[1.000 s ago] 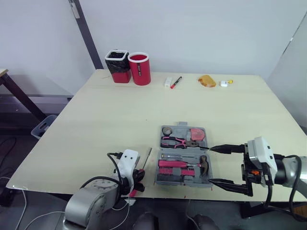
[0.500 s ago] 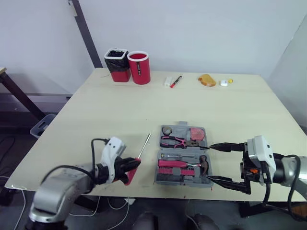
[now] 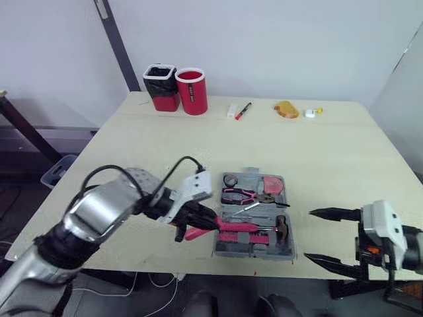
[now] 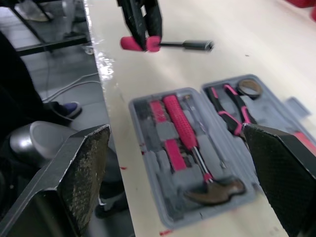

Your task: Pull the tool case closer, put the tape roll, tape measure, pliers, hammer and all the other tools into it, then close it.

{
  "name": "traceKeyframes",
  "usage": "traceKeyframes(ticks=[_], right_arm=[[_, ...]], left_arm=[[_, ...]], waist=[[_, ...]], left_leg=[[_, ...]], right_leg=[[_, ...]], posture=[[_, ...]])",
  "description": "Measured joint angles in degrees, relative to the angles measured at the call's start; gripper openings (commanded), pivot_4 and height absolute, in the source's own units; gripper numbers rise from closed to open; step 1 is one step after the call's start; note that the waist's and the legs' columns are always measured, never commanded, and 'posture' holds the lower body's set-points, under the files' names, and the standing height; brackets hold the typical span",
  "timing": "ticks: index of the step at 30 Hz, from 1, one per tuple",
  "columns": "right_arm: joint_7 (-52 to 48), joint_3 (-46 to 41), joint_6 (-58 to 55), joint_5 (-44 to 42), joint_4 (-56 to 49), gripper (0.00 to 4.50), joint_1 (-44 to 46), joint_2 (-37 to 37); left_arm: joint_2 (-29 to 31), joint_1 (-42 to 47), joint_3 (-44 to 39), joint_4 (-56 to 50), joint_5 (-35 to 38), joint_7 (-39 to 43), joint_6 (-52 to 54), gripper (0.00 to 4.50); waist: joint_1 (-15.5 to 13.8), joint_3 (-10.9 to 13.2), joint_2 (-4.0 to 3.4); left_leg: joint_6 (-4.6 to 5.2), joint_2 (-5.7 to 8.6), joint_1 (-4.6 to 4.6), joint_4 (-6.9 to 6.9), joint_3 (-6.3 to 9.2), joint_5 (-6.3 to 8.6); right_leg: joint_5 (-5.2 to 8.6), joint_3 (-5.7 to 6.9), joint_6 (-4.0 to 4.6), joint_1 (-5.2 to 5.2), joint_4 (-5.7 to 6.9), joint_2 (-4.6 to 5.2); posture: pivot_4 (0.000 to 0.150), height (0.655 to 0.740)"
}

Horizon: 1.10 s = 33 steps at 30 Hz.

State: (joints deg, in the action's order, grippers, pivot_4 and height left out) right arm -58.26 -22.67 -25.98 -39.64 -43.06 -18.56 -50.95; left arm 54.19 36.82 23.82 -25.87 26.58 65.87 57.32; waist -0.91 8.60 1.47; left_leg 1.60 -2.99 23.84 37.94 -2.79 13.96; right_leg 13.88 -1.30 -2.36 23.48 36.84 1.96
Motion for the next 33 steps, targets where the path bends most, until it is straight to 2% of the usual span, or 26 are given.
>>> traceKeyframes(ticks=[5, 17, 33], right_arm=[[-1.0, -4.96, 0.03, 0.18, -0.94, 4.5, -4.77, 0.14], [-2.59, -7.84, 1.7, 2.78, -1.04, 4.5, -8.95, 0.46], [-1.49, -5.24, 4.85, 7.97, -1.09, 4.5, -10.27, 2.68]], left_arm=[[-4.95, 7.19, 10.23, -2.54, -3.02, -2.14, 7.0, 0.41], [-14.16, 18.2, 28.81, 0.63, -8.85, -7.1, 16.14, 0.41], [-19.7, 28.18, 38.73, 11.52, -8.93, -2.11, 16.62, 0.41]], waist=[[0.1, 0.0, 0.01], [0.07, 0.0, 0.0], [0.07, -0.01, -0.01]], left_leg=[[0.01, 0.0, 0.0, 0.05, 0.03, 0.0], [0.01, 0.04, 0.0, 0.18, 0.08, -0.01], [0.01, 0.07, 0.01, 0.26, 0.13, -0.01]], right_leg=[[0.07, -0.14, -0.14, -0.03, 0.03, -0.11], [0.08, -0.28, -0.16, -0.08, 0.07, -0.22], [0.08, -0.3, -0.16, -0.1, 0.15, -0.23]], posture=[[0.15, 0.74], [0.15, 0.74], [0.15, 0.74]])
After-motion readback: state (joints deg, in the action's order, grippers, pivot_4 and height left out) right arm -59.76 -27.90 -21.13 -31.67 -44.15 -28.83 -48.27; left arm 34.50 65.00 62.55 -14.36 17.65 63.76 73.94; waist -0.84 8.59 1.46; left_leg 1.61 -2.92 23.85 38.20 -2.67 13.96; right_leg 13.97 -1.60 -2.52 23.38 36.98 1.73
